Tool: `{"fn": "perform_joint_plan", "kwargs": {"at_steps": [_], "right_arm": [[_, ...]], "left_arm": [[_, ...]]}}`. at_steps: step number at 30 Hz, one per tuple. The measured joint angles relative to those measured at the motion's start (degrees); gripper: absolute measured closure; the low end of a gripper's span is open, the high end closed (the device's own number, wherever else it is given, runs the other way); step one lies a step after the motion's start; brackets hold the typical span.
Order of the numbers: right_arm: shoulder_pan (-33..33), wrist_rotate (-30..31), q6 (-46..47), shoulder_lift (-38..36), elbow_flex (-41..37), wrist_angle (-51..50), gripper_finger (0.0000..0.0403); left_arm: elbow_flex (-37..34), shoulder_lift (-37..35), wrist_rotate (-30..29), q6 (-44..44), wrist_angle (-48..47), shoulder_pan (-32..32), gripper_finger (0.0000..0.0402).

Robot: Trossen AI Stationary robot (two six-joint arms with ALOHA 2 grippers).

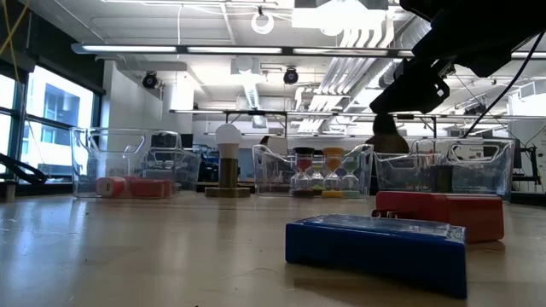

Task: Pick & Place Office items
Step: Put the purple hourglass into the middle transparent bin

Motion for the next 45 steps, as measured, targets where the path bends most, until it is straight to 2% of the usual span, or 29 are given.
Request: {"fn": "perform_joint_plan", "kwargs": {"at_steps": [8, 12, 28, 31, 34, 40, 45], "right_arm": [[0.0, 0.0, 0.0, 0.0, 0.0, 0.0, 0.003], [0.0, 0.0, 0.0, 0.0, 0.0, 0.0, 0.003], [0.0, 0.0, 0.0, 0.0, 0.0, 0.0, 0.003], [0.0, 0.0, 0.0, 0.0, 0.0, 0.0, 0.003], [0.0, 0.0, 0.0, 0.0, 0.0, 0.0, 0.003], [0.0, 0.0, 0.0, 0.0, 0.0, 0.0, 0.003], [0.0, -0.4, 0.0, 0.0, 0.0, 1.8, 0.003]], "left_arm": [[0.0, 0.0, 0.0, -0.4, 0.7, 1.2, 0.0041], [0.0, 0.0, 0.0, -0.4, 1.7, 2.1, 0.0053], [0.0, 0.0, 0.1, -0.1, 2.5, 2.1, 0.0202], [0.0, 0.0, -0.3, -3.2, 2.5, 2.4, 0.0232], [0.0, 0.0, -1.3, -5.4, 2.6, 3.0, 0.0232], [0.0, 0.0, -3.4, -3.3, 4.9, 3.6, 0.023], [0.8, -0.1, -9.3, 1.7, 7.9, 3.7, 0.0231]]}}
